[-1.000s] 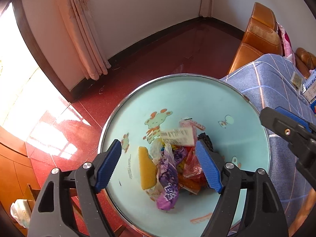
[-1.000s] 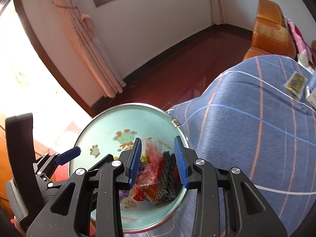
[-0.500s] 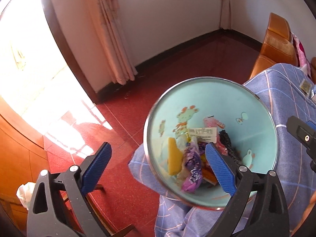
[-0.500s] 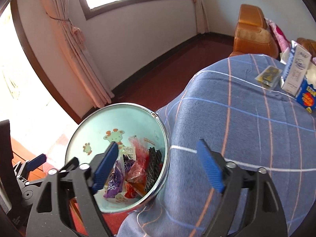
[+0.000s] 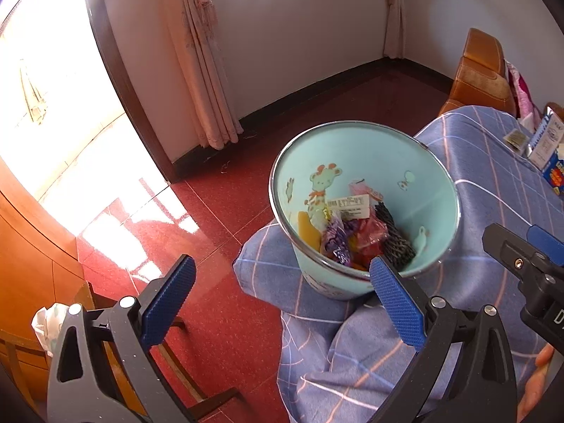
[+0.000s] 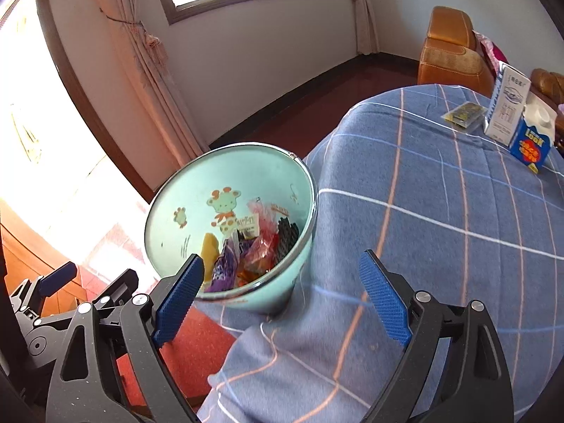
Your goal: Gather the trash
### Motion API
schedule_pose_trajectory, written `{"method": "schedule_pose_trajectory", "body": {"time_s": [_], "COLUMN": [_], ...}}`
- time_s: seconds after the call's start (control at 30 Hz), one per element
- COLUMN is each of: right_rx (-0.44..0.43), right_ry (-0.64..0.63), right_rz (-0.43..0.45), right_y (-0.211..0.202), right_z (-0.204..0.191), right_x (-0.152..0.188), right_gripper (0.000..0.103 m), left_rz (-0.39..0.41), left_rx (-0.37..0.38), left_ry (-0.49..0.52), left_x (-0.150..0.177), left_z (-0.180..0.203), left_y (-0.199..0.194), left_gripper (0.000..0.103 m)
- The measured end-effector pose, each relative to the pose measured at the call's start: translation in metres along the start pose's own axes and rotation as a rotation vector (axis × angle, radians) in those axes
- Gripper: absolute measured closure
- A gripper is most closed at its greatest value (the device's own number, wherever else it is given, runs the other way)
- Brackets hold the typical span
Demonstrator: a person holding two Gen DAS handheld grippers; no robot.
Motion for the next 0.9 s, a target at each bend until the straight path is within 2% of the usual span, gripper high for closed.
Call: {"method": "schedule_pose_trajectory", "body": {"time_s": [0.3, 0.4, 0.53, 0.7, 0.9], "right_rx": [0.005, 0.011, -0.007, -0.026, -0.037], "right_ry": [0.004, 0.009, 0.004, -0.007, -0.027], "right_rz": [0.078, 0.113, 0.201, 0.394, 0.603], "right_y": [-0.054, -0.072, -0.103, -0.152, -0.197], "right_z": [0.003, 0.005, 0.004, -0.004, -0.013], "right_x": [0.010, 0.013, 0.012, 0.006, 0.006], "right_gripper": [0.013, 0.013, 0.013, 0.012, 0.010], "left_rz": [0.014, 0.051, 0.187, 0.378, 0.511], "left_rx": [0.018, 0.013, -0.030, -0.094, -0.143], "left_ry": [-0.010, -0.032, -0.037, -0.023, -0.018], "left_x": [0.025, 0.024, 0.013, 0.004, 0.000], "left_z": [0.005, 0.003, 0.001, -0.003, -0.007], "left_y": [-0.035, -0.052, -0.092, -0.145, -0.180], "left_gripper": [0.006, 0.006, 0.006, 0.006, 0.006]}}
Point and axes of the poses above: each gripper's, at about its wrist camera, not at the fingertips, and y roughly the way its jaws point, z to its right, x to its underside, the point moved 3 cm from there along y, roughly the way its jaws point, and after that the axes turned 5 degrees about y, right-handed, at the moved point
